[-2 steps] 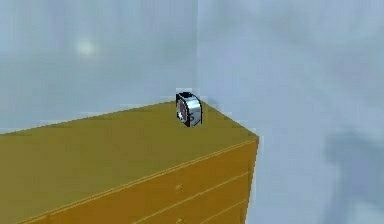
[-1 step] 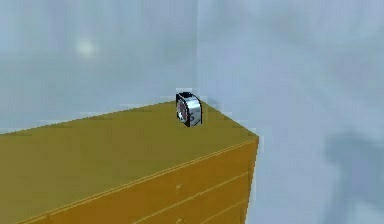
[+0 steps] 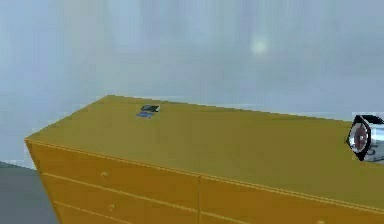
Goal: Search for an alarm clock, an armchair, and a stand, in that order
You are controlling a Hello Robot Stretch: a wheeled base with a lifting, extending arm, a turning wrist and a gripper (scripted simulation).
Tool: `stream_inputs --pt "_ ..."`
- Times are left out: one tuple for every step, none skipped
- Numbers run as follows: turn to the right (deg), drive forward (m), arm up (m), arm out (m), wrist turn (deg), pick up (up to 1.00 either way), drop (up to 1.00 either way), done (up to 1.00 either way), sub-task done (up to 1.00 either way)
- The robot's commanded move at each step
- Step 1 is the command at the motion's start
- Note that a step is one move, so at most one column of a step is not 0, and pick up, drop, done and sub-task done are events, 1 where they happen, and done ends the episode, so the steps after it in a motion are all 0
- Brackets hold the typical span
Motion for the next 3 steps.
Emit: stream_inputs --pt "-45.0 0.00 0.00 0.00 0.0 0.00 0.00 0.00 0.00" --pt "-27.0 0.00 0.00 0.00 0.0 0.00 0.00 0.00 0.00" --pt "0.0 1.00 0.00 0.00 0.0 0.00 0.00 0.00 0.00"
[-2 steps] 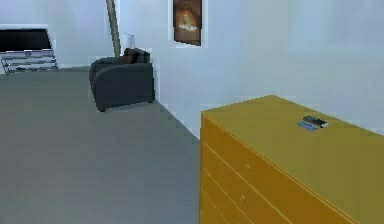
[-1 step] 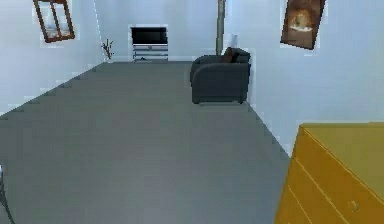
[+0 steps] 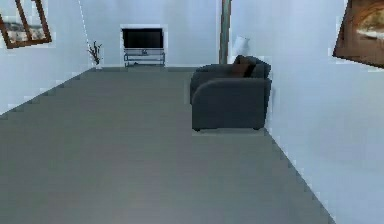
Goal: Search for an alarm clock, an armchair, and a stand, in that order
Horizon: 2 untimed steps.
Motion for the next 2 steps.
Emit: stream_inputs --pt "0.0 1.00 0.00 0.00 0.0 0.00 0.00 0.00 0.00" --pt "-6.0 0.00 0.00 0.00 0.0 0.00 0.00 0.00 0.00"
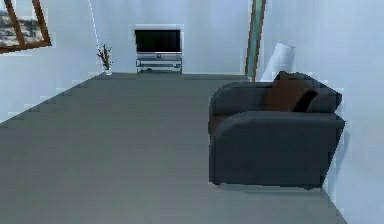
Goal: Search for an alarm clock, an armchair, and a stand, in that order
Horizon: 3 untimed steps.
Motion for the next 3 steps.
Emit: stream_inputs --pt "0.0 0.85 0.00 0.00 0.0 0.00 0.00 0.00 0.00" --pt "30.0 0.00 0.00 0.00 0.0 0.00 0.00 0.00 0.00" --pt "0.0 0.00 0.00 0.00 0.0 0.00 0.00 0.00 1.00"
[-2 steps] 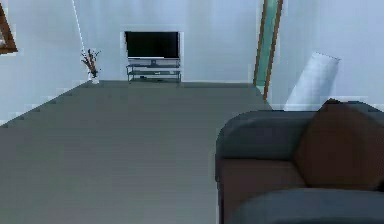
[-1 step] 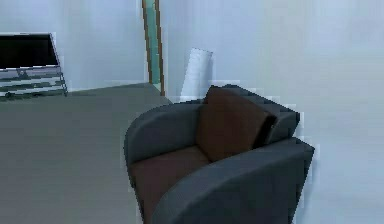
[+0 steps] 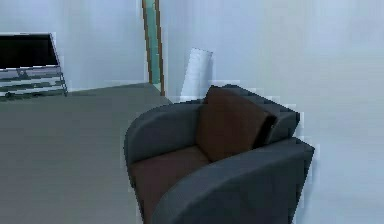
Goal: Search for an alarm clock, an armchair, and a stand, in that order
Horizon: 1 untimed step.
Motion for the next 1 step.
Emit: stream_inputs --pt "-45.0 0.00 0.00 0.00 0.0 0.00 0.00 0.00 0.00"
